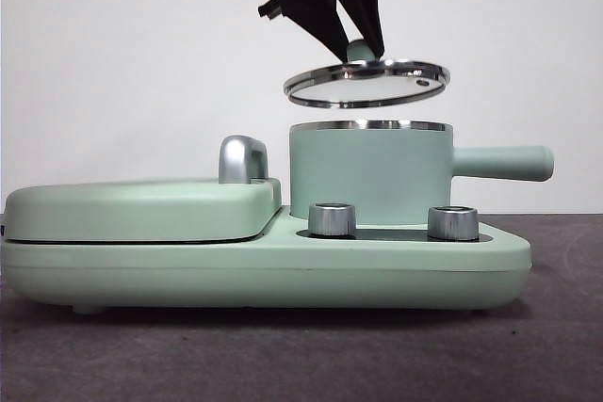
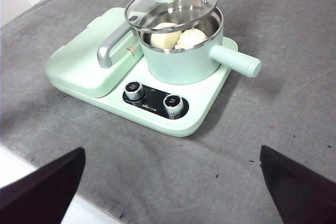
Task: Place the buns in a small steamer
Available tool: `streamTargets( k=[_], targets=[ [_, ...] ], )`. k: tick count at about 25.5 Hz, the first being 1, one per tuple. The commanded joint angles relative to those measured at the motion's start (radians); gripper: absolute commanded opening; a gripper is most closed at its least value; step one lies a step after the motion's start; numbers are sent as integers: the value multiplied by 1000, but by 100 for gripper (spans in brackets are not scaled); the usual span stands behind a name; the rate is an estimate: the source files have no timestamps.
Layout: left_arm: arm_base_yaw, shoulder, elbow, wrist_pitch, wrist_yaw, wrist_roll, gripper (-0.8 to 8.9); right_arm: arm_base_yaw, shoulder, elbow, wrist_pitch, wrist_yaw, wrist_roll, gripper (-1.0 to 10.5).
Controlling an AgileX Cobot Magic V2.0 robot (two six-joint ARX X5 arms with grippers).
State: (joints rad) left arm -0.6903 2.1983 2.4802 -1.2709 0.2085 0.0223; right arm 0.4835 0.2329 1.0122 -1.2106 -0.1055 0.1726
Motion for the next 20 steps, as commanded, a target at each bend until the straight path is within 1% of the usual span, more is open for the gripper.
streamTargets(
  k=[1, 7, 10, 20],
  targets=[
    [-11, 39, 26, 24, 6, 4, 6, 6, 0, 7, 13, -2, 11, 581],
    [-10, 60, 26, 67, 6, 26, 7, 6, 0, 7, 13, -2, 12, 581],
    [-10, 60, 26, 67, 6, 40, 6, 6, 0, 7, 13, -2, 12, 581],
    [-14, 90, 26, 51, -3, 50, 7, 6, 0, 7, -6, -2, 26, 581]
  ],
)
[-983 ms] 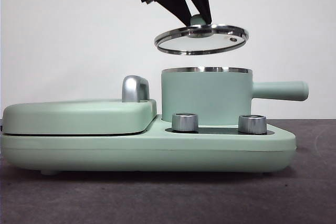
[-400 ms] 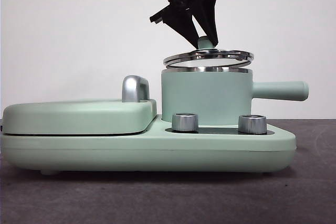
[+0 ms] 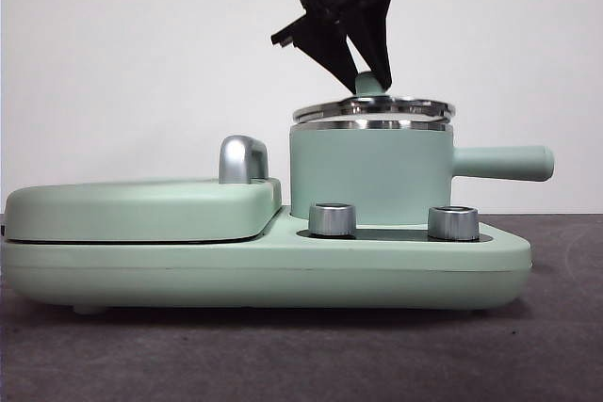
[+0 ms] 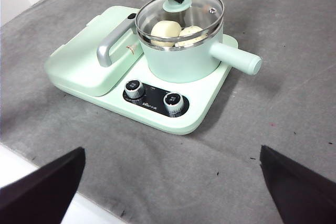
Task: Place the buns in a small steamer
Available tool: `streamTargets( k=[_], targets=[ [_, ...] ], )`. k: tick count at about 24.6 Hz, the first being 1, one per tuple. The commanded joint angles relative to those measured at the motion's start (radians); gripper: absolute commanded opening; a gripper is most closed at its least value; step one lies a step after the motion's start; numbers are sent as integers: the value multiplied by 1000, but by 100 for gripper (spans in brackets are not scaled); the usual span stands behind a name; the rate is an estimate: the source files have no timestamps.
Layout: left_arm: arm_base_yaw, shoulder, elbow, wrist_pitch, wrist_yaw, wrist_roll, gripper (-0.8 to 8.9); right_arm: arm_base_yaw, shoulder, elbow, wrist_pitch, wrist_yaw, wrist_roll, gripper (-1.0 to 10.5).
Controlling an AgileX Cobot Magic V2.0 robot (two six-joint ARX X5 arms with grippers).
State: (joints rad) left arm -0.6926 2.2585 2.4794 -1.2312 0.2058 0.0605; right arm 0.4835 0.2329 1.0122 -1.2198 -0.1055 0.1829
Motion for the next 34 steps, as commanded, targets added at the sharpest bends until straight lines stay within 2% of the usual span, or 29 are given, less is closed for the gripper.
streamTargets(
  k=[1, 4, 13, 16, 23, 24, 27, 28, 29, 34],
  targets=[
    [-15, 34, 27, 11, -1, 15, 7, 6, 0, 7, 4, -2, 15, 581],
    [-22, 40, 27, 3, -49, 18, 7, 6, 0, 7, 4, 0, 15, 581],
    [-32, 41, 27, -32, -86, 17, 7, 6, 0, 7, 4, 2, 15, 581],
    [-35, 41, 27, -33, -145, 16, 7, 6, 0, 7, 4, 1, 15, 581],
    [-38, 41, 27, -37, -155, 0, 11, 6, 0, 7, 4, 1, 16, 581],
    [-38, 41, 27, -37, -155, -8, 67, 6, 0, 7, 4, 1, 16, 581],
    [-38, 35, 29, -37, -155, -41, 434, 6, 0, 7, 4, 1, 16, 581],
    [-38, 24, 29, -41, -154, -50, 494, 6, 0, 7, 4, 1, 16, 581],
    [-38, 14, 29, -47, -154, -51, 519, 6, 0, 7, 4, 1, 16, 581],
    [-34, -126, 29, -187, -154, -98, 523, 6, 0, 7, 3, 1, 16, 581]
  ],
)
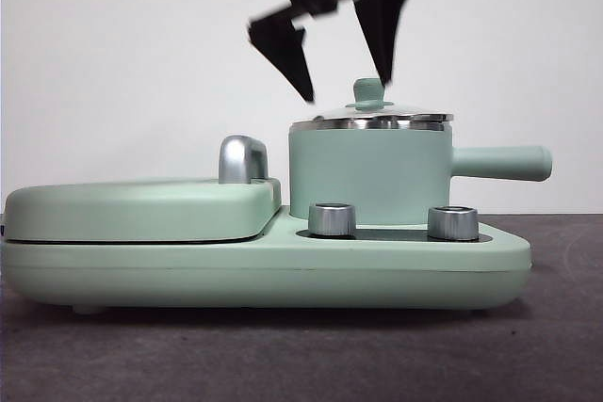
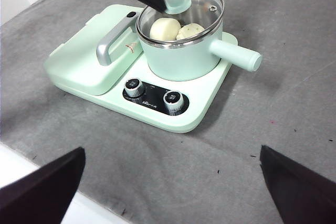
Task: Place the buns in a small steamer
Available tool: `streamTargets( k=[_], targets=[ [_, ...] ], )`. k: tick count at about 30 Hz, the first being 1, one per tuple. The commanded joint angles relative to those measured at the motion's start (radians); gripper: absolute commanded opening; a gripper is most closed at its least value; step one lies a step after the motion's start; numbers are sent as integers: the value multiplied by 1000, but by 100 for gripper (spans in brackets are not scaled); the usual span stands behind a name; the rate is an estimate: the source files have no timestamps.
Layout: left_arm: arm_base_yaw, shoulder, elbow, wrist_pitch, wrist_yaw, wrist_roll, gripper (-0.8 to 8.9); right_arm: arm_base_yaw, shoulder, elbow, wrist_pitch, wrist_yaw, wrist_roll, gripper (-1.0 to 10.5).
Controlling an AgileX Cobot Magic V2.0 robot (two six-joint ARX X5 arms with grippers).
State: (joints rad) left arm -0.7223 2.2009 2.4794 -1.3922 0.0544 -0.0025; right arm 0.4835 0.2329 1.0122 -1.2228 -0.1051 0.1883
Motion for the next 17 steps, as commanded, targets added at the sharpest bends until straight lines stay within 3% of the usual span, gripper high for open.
streamTargets(
  k=[1, 4, 9, 17],
  targets=[
    [-2, -106, 28, -54, -3, -52, 523, 6, 0, 7, 6, 0, 11, 581],
    [-2, -285, -83, -63, 8, -84, 523, 6, 0, 7, 8, -4, 10, 581],
    [-25, -721, -559, -51, 21, -39, 518, 6, 0, 7, 19, -44, 9, 581],
    [-24, -1234, -1075, 168, 20, -117, 495, 6, 0, 7, 24, -111, 7, 580]
  ],
)
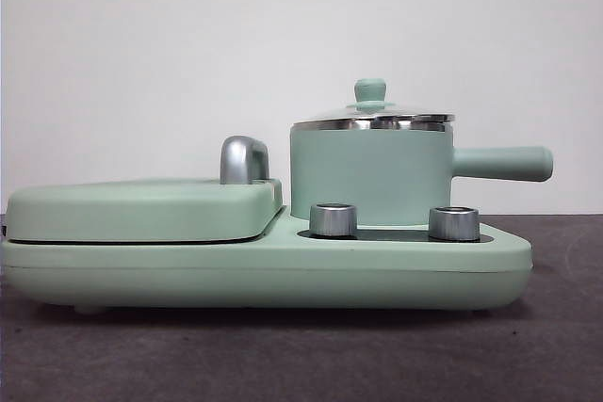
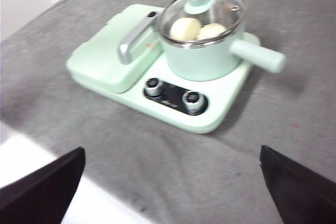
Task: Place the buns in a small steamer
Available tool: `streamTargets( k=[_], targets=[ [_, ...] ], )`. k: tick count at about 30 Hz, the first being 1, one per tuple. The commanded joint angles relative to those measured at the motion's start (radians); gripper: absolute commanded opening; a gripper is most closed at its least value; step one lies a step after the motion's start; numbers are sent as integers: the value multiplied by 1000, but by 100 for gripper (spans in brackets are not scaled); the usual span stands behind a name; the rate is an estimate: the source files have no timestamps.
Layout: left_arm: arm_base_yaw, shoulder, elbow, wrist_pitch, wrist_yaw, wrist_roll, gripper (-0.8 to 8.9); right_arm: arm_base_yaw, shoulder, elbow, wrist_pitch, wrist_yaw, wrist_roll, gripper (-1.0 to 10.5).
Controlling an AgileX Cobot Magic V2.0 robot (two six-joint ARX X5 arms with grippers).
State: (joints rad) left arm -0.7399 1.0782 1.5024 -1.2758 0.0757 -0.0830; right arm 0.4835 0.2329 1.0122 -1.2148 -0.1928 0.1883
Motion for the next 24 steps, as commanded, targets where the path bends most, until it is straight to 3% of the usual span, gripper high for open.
streamTargets(
  k=[1, 3, 4, 5, 6, 7, 11, 24],
  targets=[
    [-6, -166, -143, 78, -1, -46, 495, 6, 0, 7, 19, -36, 7, 579],
    [-6, -274, -233, 132, -1, -66, 479, 6, 0, 7, 19, -68, 7, 551],
    [-6, -328, -277, 156, -1, -72, 394, 6, 0, 7, 19, -82, 6, 510],
    [-6, -377, -315, 172, -1, -78, 242, 6, 0, 7, 19, -99, 6, 423],
    [-6, -415, -344, 177, -1, -83, 66, 6, 0, 7, 19, -107, 6, 263],
    [-6, -458, -377, 178, -1, -98, 26, 6, 0, 7, 19, -120, 5, 17],
    [-6, -552, -423, 164, -1, -121, 6, 5, 0, 7, 19, -123, -35, 23],
    [-6, -647, -419, 170, -1, -120, 7, 5, 0, 11, 19, -121, -37, 24]
  ],
)
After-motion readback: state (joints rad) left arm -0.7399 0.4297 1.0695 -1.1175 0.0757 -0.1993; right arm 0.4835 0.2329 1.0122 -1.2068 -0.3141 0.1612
